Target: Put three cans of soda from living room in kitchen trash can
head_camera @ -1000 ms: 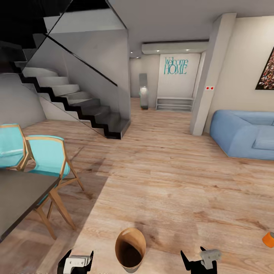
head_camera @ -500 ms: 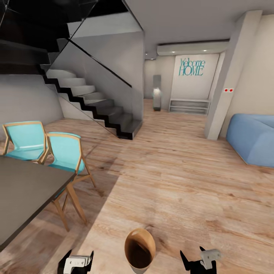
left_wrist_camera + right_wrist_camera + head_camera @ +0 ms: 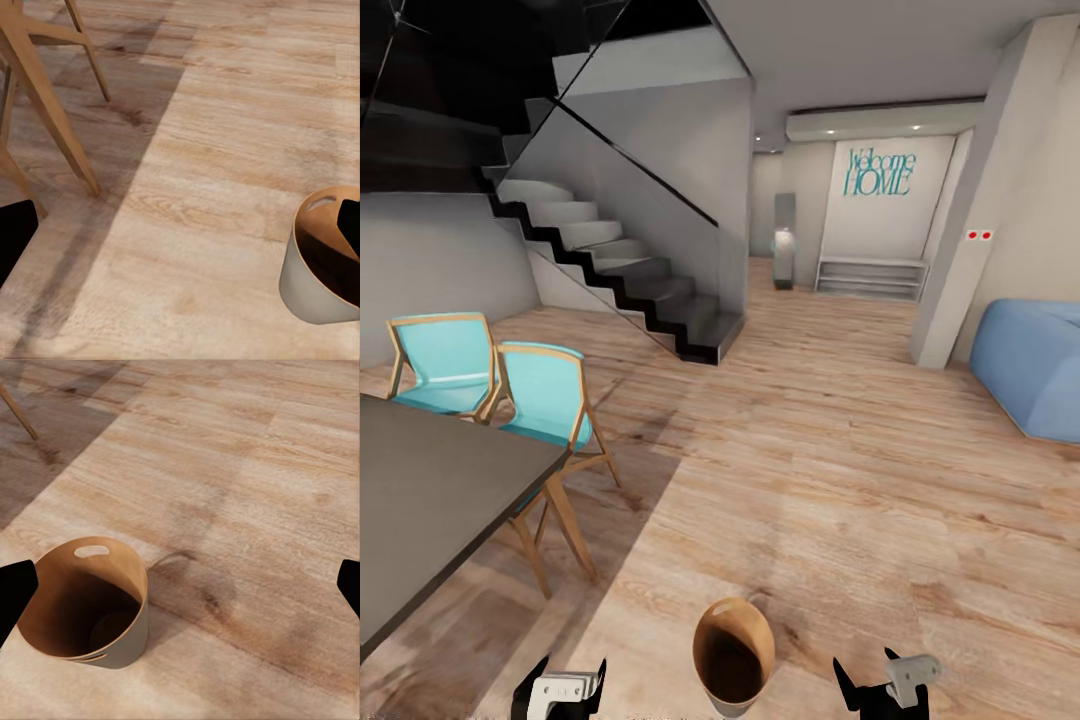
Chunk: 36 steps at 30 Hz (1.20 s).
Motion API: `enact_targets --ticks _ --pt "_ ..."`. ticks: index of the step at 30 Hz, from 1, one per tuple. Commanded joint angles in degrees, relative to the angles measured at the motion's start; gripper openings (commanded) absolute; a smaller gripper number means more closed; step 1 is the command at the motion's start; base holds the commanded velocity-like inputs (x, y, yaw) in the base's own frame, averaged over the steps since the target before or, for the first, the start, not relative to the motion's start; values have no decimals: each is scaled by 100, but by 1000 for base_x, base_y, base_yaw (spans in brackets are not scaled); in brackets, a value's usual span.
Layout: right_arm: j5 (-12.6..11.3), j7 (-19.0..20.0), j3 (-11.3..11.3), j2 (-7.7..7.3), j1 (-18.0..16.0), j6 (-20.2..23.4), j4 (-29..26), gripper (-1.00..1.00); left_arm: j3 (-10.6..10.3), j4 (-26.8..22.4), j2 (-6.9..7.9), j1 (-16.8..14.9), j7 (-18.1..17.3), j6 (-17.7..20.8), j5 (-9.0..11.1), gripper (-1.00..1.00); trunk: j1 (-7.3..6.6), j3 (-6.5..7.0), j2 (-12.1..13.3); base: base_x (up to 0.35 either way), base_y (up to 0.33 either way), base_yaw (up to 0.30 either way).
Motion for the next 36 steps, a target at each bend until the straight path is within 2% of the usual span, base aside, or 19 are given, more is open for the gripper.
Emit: enact_targets --ticks 1,10,22,36 --pt "0 1 0 1 0 0 0 100 0 -1 0 0 0 0 0 100 0 -7 0 0 -68 138" --pt "1 -1 0 4 0 0 5 100 0 -25 0 1 0 0 -2 100 0 -68 0 0 -121 146" --pt "3 -3 0 4 0 0 9 100 0 -99 0 1 0 0 0 100 0 -150 0 0 -249 148" --pt "6 -6 3 6 0 0 9 100 0 -101 0 1 0 0 -2 100 0 -162 0 0 -139 184"
